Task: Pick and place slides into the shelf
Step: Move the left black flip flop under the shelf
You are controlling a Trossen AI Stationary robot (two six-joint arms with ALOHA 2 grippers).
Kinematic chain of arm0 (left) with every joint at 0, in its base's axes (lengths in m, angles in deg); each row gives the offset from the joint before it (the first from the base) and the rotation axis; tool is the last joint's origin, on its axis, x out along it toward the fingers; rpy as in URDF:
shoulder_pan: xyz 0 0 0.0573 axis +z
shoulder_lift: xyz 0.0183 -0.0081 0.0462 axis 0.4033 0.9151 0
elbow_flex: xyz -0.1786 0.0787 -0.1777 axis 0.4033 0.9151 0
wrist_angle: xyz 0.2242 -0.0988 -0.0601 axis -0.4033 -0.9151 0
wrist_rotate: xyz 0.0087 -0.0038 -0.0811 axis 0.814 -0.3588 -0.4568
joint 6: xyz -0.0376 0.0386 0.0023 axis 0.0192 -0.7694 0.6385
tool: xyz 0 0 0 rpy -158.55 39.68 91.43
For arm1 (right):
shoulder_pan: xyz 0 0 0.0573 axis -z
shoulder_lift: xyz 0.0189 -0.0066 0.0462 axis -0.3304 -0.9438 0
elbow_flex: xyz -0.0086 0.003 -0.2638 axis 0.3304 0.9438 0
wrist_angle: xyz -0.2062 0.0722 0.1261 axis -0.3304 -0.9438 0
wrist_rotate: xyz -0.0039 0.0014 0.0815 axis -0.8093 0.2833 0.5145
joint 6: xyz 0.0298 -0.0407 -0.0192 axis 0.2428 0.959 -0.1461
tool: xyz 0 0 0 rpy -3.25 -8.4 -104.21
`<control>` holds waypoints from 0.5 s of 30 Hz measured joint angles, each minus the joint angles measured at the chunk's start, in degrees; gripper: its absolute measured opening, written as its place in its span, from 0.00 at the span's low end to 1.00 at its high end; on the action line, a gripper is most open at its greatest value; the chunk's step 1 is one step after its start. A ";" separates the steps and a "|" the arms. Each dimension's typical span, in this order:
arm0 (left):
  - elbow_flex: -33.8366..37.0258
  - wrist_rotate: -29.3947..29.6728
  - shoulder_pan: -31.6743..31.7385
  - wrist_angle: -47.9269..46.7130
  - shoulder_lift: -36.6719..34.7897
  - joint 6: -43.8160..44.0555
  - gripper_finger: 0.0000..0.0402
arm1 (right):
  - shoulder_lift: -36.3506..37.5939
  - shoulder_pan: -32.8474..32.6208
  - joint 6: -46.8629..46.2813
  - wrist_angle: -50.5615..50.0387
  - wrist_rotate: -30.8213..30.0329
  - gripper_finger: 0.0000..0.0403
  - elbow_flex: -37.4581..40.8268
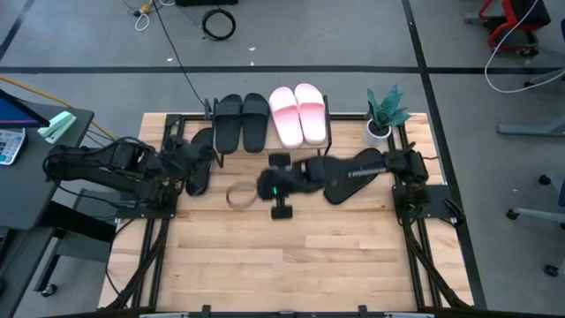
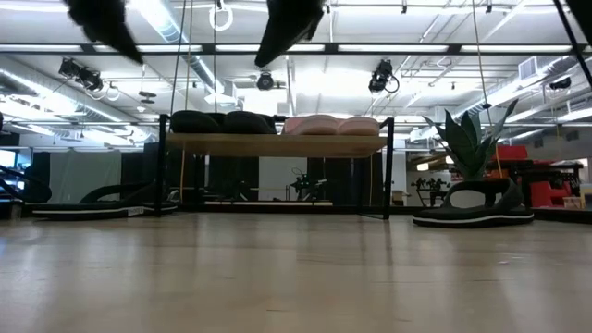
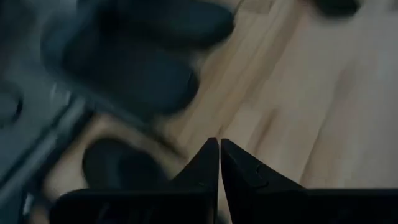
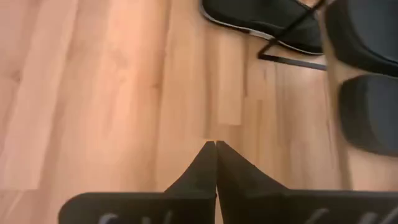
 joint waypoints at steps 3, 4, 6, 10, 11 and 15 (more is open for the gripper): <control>0.00 0.09 -0.16 -8.86 1.12 5.97 0.09 | 0.09 -4.22 -2.63 0.78 -3.79 0.01 3.14; 0.00 0.12 -0.09 -11.36 1.49 7.73 0.11 | -0.07 -5.42 -3.79 0.86 -4.54 0.01 4.18; 0.02 0.13 -0.06 -13.96 2.96 11.16 0.15 | -0.17 -7.29 -6.91 1.29 -5.93 0.02 6.68; 0.02 0.28 -0.07 -14.83 5.84 13.78 0.26 | 0.11 -10.16 -12.77 1.86 -8.26 0.01 10.37; 0.02 0.62 -0.06 -14.75 6.67 14.83 0.28 | 0.11 -10.74 -13.88 1.80 -8.73 0.01 11.01; 0.08 1.19 -0.17 -14.16 10.47 21.27 0.37 | 0.11 -12.54 -17.31 1.71 -9.64 0.01 11.96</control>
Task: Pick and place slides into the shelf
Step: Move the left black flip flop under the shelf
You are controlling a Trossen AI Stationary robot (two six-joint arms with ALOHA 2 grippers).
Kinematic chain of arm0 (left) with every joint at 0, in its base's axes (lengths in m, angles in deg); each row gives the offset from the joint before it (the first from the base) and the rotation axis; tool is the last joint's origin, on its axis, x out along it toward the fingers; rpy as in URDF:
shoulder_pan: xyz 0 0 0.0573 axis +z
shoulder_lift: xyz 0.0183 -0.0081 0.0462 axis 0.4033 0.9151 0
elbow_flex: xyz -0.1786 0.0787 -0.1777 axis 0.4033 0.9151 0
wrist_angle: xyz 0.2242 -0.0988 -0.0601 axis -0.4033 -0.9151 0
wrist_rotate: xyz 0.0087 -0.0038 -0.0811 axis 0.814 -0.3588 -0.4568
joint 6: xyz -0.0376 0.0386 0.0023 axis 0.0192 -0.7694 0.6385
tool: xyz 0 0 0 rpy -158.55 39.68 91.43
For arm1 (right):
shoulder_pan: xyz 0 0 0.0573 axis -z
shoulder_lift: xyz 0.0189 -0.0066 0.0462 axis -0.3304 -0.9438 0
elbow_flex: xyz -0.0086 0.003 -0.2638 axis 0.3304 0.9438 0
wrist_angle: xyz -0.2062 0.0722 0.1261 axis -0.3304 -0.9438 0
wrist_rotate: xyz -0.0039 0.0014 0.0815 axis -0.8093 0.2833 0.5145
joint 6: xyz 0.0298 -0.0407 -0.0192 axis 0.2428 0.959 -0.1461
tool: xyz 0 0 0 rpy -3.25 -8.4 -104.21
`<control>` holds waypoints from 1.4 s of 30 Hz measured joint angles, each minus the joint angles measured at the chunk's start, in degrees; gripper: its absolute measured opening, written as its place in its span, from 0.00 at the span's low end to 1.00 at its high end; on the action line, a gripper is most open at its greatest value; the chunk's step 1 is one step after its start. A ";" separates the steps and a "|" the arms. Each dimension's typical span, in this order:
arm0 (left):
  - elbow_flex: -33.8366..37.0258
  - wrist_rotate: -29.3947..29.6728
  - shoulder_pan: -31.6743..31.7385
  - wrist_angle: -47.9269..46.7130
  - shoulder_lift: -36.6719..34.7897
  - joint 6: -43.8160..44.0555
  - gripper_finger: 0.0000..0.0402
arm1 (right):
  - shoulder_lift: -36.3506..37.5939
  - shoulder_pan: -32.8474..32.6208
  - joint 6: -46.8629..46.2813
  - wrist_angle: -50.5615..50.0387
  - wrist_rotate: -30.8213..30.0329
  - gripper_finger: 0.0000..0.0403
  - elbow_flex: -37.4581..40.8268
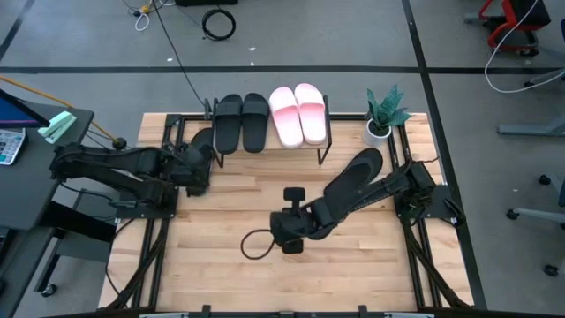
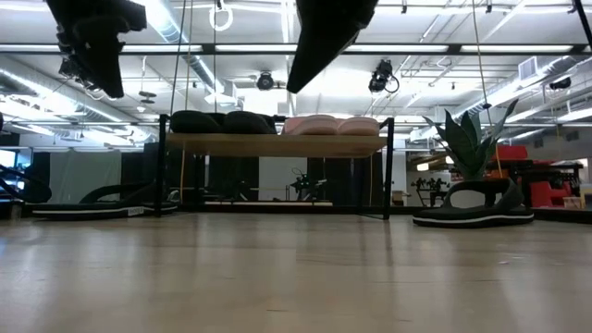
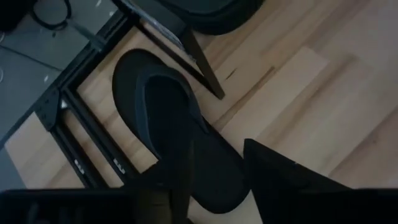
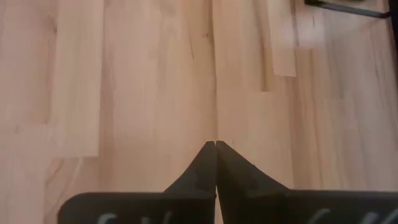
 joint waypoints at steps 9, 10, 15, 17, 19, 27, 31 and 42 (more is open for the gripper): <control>15.62 -9.11 -0.74 11.24 -0.74 3.10 0.44 | 0.42 -3.02 -1.02 -1.33 -4.74 0.01 -0.01; 17.03 -8.47 -0.47 10.79 -1.15 3.17 0.44 | 0.44 -3.29 -1.01 -1.52 -4.75 0.01 -0.03; 18.45 -2.55 3.31 7.78 -3.91 1.86 0.41 | 0.42 -3.48 -0.97 -1.83 -4.73 0.02 -0.04; 17.76 -2.17 5.72 9.23 -5.09 0.22 0.40 | 0.42 -3.03 -0.98 -2.04 -4.74 0.02 -0.04; 17.76 -2.01 8.46 11.15 -5.56 0.96 0.40 | 0.42 -2.64 -0.97 -1.85 -4.79 0.01 -0.04; 17.78 -1.11 23.09 15.53 -3.25 -1.01 0.43 | 0.42 -1.12 -1.08 -1.73 -4.85 0.02 -0.04; 17.78 -1.62 29.71 16.09 -1.15 -4.80 0.43 | 0.42 -1.16 -1.03 -1.66 -4.79 0.02 -0.04; 17.78 -7.25 38.32 27.15 5.47 -17.24 0.45 | 0.42 -1.16 -0.92 -2.03 -4.76 0.02 -0.04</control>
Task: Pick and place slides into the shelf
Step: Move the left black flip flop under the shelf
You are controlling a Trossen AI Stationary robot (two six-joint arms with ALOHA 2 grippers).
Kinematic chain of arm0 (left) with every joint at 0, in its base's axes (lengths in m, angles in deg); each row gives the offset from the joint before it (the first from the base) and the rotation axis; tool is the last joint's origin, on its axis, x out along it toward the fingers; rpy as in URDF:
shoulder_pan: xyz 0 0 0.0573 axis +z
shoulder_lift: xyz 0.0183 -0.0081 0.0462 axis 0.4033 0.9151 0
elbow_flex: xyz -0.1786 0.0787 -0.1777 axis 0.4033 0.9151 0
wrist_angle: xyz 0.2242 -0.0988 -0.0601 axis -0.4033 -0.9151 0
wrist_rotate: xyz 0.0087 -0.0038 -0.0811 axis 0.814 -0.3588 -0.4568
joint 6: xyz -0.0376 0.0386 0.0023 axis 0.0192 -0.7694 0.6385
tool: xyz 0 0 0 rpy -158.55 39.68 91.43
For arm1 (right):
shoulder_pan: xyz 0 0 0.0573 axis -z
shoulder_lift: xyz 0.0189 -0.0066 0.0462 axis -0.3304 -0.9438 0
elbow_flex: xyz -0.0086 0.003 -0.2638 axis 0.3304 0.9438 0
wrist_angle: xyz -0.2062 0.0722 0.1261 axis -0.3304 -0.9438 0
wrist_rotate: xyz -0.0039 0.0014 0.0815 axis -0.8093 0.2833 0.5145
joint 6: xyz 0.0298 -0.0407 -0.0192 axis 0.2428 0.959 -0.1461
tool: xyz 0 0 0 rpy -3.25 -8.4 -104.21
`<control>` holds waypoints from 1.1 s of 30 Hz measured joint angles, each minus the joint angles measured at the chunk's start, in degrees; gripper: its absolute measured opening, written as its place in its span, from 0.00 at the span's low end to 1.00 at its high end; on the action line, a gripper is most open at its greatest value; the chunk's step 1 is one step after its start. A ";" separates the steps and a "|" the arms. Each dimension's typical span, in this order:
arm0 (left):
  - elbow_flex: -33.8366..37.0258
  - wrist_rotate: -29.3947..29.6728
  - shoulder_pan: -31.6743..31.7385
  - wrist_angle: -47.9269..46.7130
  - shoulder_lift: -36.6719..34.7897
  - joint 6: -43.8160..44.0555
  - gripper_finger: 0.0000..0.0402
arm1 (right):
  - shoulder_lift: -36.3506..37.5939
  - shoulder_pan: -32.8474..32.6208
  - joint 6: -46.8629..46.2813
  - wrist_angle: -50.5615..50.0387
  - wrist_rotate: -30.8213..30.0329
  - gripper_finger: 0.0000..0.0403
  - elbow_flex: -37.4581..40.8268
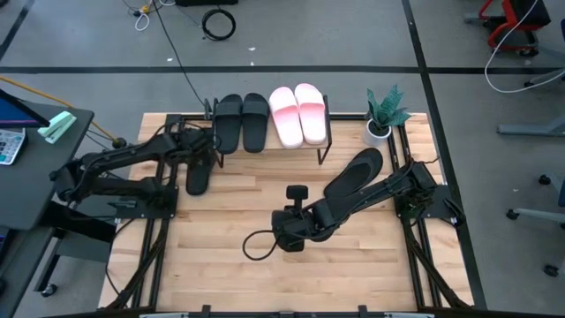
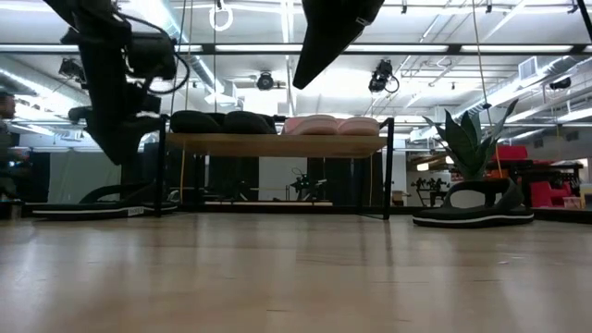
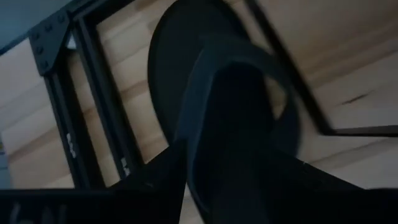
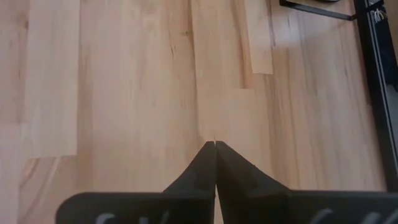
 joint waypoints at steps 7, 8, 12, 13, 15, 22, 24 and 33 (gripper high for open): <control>0.00 1.05 4.10 0.51 6.72 -2.45 0.45 | 0.00 -0.04 0.00 -0.18 0.02 0.02 -0.02; 0.00 1.67 4.84 0.92 7.43 -3.11 0.45 | 0.00 -0.04 0.00 -0.16 0.02 0.02 -0.02; 0.02 1.34 7.56 3.00 9.73 -5.66 0.45 | 0.00 -0.04 -0.16 -0.17 0.02 0.02 -0.02; 0.02 1.24 8.03 3.69 10.16 -5.81 0.45 | 0.00 -0.04 -0.16 -0.20 0.01 0.02 -0.02; 0.02 1.03 8.74 4.20 10.93 -6.15 0.45 | 0.00 -0.04 -0.16 -0.20 0.02 0.02 -0.02; 0.02 0.19 9.44 4.91 13.34 -5.95 0.44 | -0.02 -0.04 -0.20 -0.55 0.02 0.02 -0.02; 0.00 0.06 9.44 4.92 14.35 -5.55 0.44 | -0.02 -0.06 -0.20 -0.56 0.02 0.02 -0.02; -0.17 -3.43 9.41 5.35 16.25 -6.61 0.25 | -0.02 -0.07 -0.16 -0.63 0.00 0.02 -0.02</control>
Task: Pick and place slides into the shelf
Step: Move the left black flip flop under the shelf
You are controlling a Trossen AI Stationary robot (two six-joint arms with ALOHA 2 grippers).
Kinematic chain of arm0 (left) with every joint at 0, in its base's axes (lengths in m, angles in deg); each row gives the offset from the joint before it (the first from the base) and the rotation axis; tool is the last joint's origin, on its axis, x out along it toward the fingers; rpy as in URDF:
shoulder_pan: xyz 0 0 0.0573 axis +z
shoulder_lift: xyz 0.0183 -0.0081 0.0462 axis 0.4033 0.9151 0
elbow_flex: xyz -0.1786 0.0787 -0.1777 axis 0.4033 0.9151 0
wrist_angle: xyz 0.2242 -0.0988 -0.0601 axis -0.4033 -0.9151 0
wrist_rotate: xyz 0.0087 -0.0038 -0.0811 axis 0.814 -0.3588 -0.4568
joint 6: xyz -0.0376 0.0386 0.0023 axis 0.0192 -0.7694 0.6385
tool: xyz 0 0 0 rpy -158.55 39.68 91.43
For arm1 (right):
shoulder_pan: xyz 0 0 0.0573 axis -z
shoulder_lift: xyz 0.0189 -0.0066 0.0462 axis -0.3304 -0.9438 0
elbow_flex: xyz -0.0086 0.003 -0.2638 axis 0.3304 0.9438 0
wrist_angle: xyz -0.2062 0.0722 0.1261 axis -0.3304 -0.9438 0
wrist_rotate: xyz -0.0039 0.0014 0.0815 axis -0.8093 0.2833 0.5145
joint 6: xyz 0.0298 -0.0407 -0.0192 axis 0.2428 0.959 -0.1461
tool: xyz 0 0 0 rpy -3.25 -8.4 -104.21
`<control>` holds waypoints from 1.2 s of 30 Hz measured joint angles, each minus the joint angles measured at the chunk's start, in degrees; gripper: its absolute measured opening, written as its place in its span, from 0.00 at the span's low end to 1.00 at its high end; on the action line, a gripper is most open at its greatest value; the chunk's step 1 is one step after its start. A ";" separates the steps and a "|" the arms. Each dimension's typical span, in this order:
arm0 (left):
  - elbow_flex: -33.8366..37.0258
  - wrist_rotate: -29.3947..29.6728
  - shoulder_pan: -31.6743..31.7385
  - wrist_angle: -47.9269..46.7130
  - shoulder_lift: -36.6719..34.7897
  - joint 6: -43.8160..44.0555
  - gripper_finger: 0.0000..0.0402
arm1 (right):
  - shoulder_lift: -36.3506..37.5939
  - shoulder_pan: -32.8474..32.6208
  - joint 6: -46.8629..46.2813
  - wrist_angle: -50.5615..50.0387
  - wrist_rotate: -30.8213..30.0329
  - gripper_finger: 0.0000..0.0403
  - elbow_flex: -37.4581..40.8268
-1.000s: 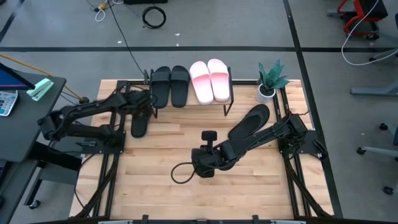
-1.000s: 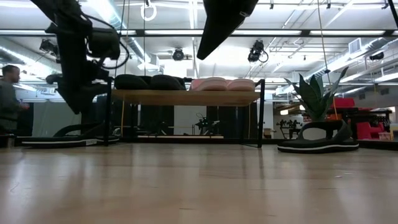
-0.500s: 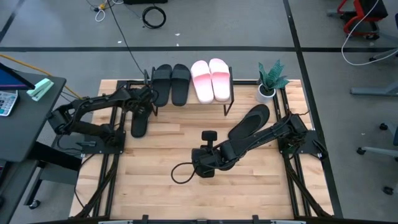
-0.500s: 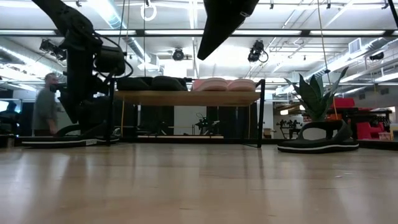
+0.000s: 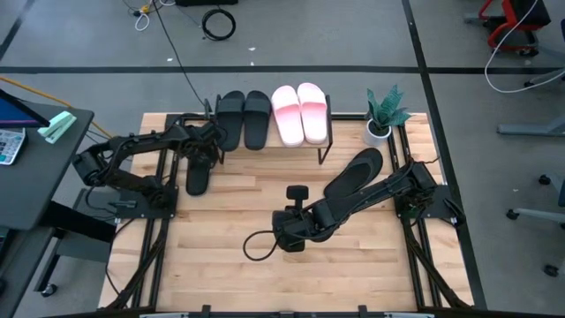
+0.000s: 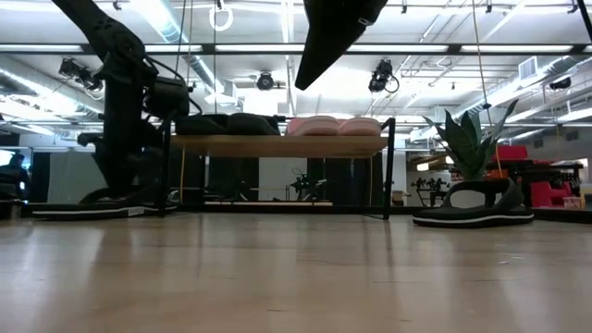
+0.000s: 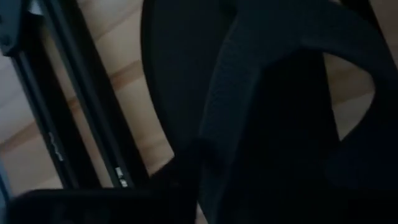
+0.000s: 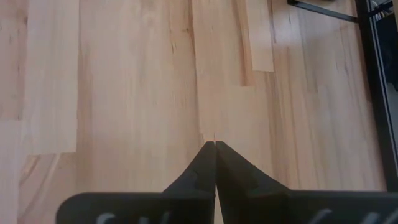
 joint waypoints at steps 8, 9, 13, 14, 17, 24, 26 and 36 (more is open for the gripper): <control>-0.25 -5.24 -2.09 -10.47 -2.86 2.89 0.04 | -0.02 -0.11 -0.04 -0.02 0.02 0.02 0.00; -0.48 -5.25 -2.89 -13.23 -3.90 3.91 0.03 | -0.02 -0.13 -0.04 -0.02 0.02 0.02 0.00; -1.55 -5.75 -8.05 -24.04 -9.40 8.74 0.02 | -0.02 -0.11 0.00 -0.04 0.02 0.02 0.00; -2.29 -6.34 -9.78 -25.58 -10.99 10.19 0.02 | -0.02 -0.11 0.00 -0.02 0.02 0.02 0.00; -4.29 -9.39 -15.63 -32.50 -15.07 15.35 0.01 | -0.02 -0.11 0.02 -0.02 0.02 0.02 0.00; -8.45 -14.37 -32.57 -33.99 -21.72 27.88 0.01 | -0.04 -0.11 -0.22 -0.02 0.02 0.02 0.00; -9.22 -14.46 -37.48 -33.07 -22.02 32.04 0.01 | -0.04 -0.11 -0.39 0.00 0.02 0.02 -0.01; -8.98 -9.74 -58.72 -10.38 -14.48 40.63 0.02 | -0.04 -0.11 -0.43 -0.02 0.02 0.02 -0.02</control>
